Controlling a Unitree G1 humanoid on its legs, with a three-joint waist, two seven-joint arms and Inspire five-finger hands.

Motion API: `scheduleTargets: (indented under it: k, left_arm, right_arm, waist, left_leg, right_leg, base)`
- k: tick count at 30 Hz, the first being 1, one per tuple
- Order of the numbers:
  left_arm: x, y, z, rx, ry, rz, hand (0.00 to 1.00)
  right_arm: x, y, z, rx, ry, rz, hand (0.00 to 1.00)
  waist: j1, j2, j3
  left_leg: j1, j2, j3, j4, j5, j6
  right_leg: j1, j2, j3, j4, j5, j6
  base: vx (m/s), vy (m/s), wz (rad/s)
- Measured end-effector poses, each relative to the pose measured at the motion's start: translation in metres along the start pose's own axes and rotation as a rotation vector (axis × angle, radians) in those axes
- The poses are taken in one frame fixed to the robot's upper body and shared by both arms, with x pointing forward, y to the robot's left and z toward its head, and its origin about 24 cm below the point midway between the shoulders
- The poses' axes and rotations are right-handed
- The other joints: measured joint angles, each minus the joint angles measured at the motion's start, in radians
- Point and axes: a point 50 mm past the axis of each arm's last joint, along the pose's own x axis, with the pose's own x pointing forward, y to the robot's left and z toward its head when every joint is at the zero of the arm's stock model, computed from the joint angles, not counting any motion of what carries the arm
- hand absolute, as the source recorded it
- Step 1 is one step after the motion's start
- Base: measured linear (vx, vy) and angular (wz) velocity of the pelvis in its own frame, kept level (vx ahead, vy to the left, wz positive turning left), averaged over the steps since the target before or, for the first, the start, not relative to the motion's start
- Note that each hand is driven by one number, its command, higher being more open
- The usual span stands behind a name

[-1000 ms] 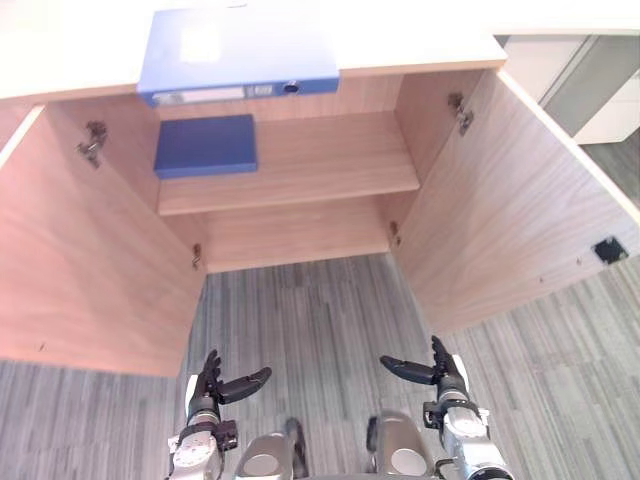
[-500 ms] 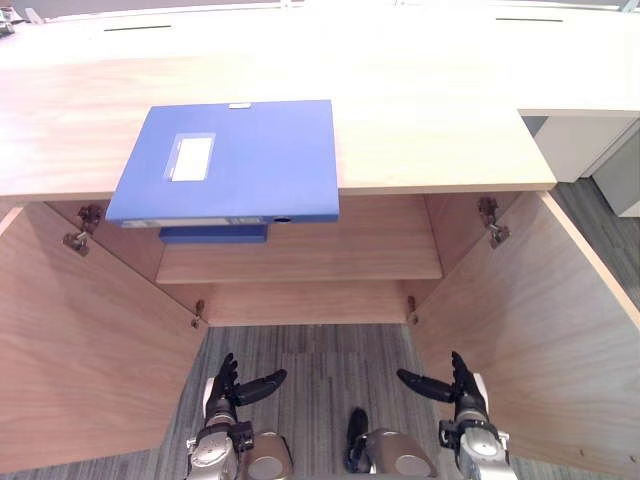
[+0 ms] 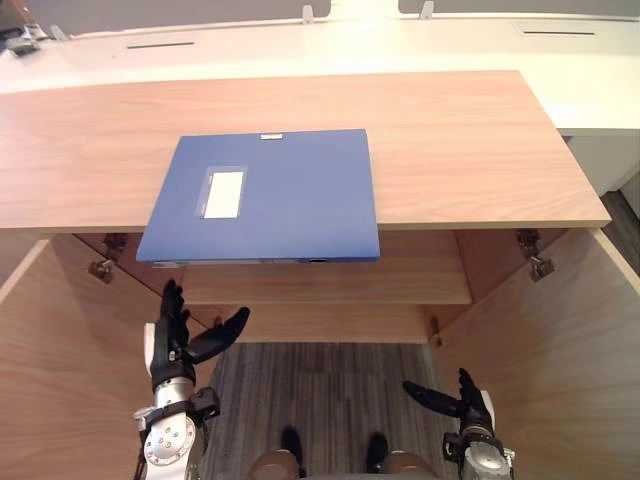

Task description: Walk over to the cabinet, pick up the folder, carry it to the office cabinet, place the folder inside the office cabinet, then close the office cabinet door

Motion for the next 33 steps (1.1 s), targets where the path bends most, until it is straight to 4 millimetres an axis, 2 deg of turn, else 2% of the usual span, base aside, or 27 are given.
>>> scheduleTargets:
  k: [4,8,10,15,22,25,31,32,33]
  left_arm:
    - [-0.005,0.011,0.027,0.123,-0.142,0.065,1.0]
    - [-0.01,0.014,0.051,0.17,-0.253,0.104,1.0]
    - [-0.011,0.013,0.065,0.205,-0.321,0.097,1.0]
    - [-0.009,0.006,0.096,0.445,-0.545,0.028,1.0]
    - [-0.002,-0.018,0.103,0.695,-0.703,-0.169,1.0]
    - [0.004,-0.025,0.098,0.795,-0.737,-0.237,1.0]
    - [0.016,-0.032,0.09,0.914,-0.753,-0.314,1.0]
    - [0.017,-0.032,0.089,0.935,-0.755,-0.316,0.0]
    - [0.024,-0.03,0.086,1.006,-0.758,-0.326,0.0]
  right_arm:
    - [-0.003,-0.002,-0.005,-0.023,0.001,0.013,1.0]
    - [-0.007,-0.006,-0.014,-0.052,0.021,0.008,1.0]
    - [-0.008,-0.006,-0.016,-0.062,0.026,0.011,1.0]
    - [-0.01,-0.002,-0.019,-0.098,0.033,0.035,1.0]
    - [-0.011,0.008,-0.028,-0.168,0.058,0.088,1.0]
    - [-0.015,0.006,-0.036,-0.173,0.089,0.085,1.0]
    - [-0.016,-0.002,-0.039,-0.189,0.097,0.073,1.0]
    - [-0.016,-0.003,-0.039,-0.19,0.097,0.072,1.0]
    - [-0.016,-0.004,-0.039,-0.192,0.097,0.071,1.0]
  waist:
    - [0.001,0.001,-0.017]
    - [0.002,0.0,-0.02]
    - [0.001,0.0,-0.021]
    - [-0.004,-0.001,-0.049]
    - [-0.01,-0.007,-0.064]
    - [-0.023,-0.009,-0.088]
    - [-0.048,-0.016,-0.104]
    - [-0.052,-0.016,-0.104]
    - [-0.055,-0.017,-0.105]
  left_leg:
    - [0.007,-0.004,-0.015,0.0,-0.002,-0.001]
    - [0.007,-0.005,-0.032,-0.001,0.001,0.0]
    - [0.006,-0.005,-0.039,0.0,0.002,0.0]
    - [0.003,-0.006,-0.05,0.0,0.002,0.0]
    - [0.026,-0.005,-0.029,-0.008,0.002,0.0]
    - [0.041,-0.004,-0.01,-0.021,0.002,-0.001]
    - [0.05,-0.003,0.015,-0.036,0.002,-0.001]
    - [0.052,-0.004,0.018,-0.038,0.002,-0.001]
    - [0.061,-0.004,0.02,-0.048,0.003,-0.001]
  right_leg:
    - [0.026,0.0,-0.003,-0.023,0.004,0.009]
    - [0.035,-0.001,-0.014,-0.033,0.005,0.015]
    - [0.038,-0.001,-0.019,-0.035,0.005,0.015]
    - [0.043,0.003,-0.024,-0.04,0.007,0.018]
    - [0.05,0.006,0.017,-0.04,0.008,0.017]
    - [0.05,0.008,0.036,-0.04,0.008,0.017]
    - [0.032,0.013,0.073,-0.039,0.01,0.016]
    - [0.031,0.013,0.075,-0.039,0.012,0.015]
    - [0.031,0.015,0.08,-0.039,0.013,0.014]
  base:
    - [-0.06,-0.002,0.08]
    - [-0.03,-0.004,0.13]
    - [-0.01,-0.006,0.09]
    - [0.02,-0.005,0.06]
    - [-0.02,0.006,-0.08]
    - [0.0,0.008,-0.19]
    - [0.01,0.008,-0.19]
    - [0.03,0.003,-0.13]
    - [0.03,0.003,-0.13]
